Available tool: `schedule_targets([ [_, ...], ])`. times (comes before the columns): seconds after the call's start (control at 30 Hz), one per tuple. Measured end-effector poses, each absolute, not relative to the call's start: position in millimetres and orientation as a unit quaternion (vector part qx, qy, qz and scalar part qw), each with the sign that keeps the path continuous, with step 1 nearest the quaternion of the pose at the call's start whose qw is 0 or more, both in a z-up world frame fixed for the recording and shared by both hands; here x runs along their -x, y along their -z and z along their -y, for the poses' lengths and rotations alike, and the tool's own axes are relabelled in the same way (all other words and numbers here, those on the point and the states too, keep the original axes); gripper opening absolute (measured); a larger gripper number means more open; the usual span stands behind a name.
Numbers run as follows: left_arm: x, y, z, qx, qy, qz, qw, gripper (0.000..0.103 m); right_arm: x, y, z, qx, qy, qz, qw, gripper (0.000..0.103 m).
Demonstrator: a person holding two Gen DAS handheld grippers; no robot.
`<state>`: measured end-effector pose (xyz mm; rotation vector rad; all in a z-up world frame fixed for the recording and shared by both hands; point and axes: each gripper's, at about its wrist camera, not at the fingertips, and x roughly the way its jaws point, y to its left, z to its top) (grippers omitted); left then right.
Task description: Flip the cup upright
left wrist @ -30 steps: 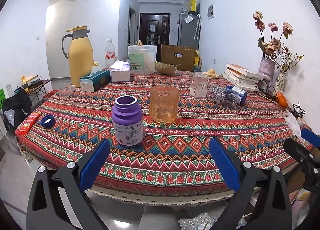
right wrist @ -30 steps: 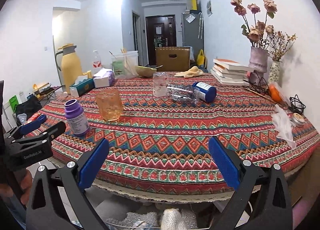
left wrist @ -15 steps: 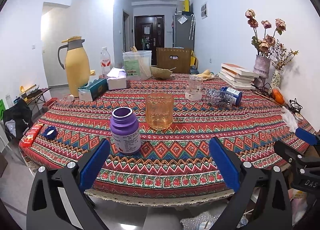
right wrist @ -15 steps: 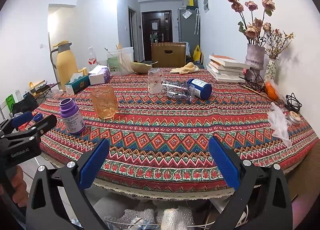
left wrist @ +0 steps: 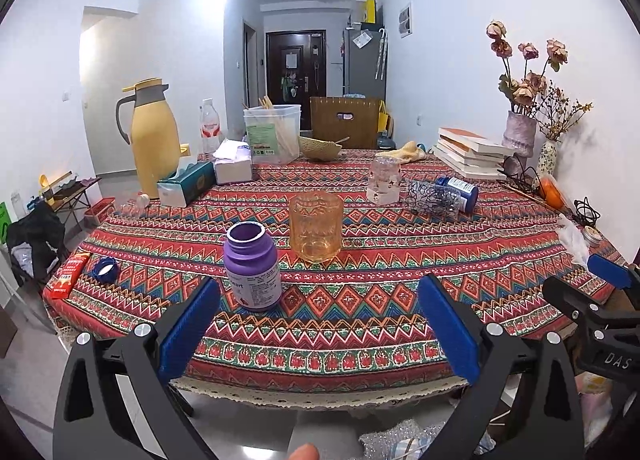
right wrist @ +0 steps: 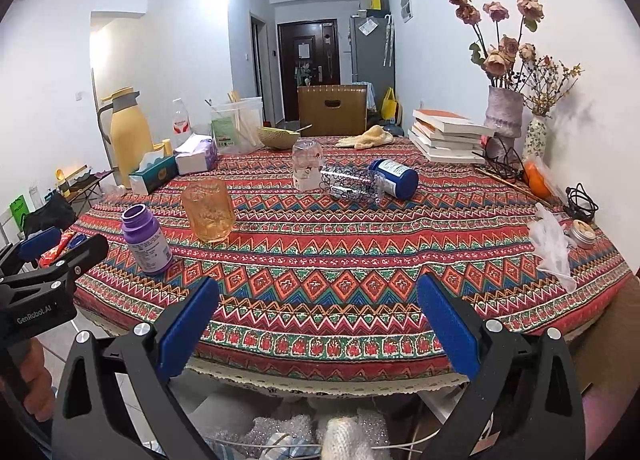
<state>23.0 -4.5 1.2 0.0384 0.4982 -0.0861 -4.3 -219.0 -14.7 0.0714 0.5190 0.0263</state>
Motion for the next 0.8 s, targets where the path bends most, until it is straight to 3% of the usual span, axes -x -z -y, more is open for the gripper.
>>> schedule_targets([
  [0.8,-20.9,-0.4,9.4,-0.025,0.042,-0.247,0.968,0.096,5.0,14.0,220.3,-0.035,-0.012,-0.256,0.966,0.095],
])
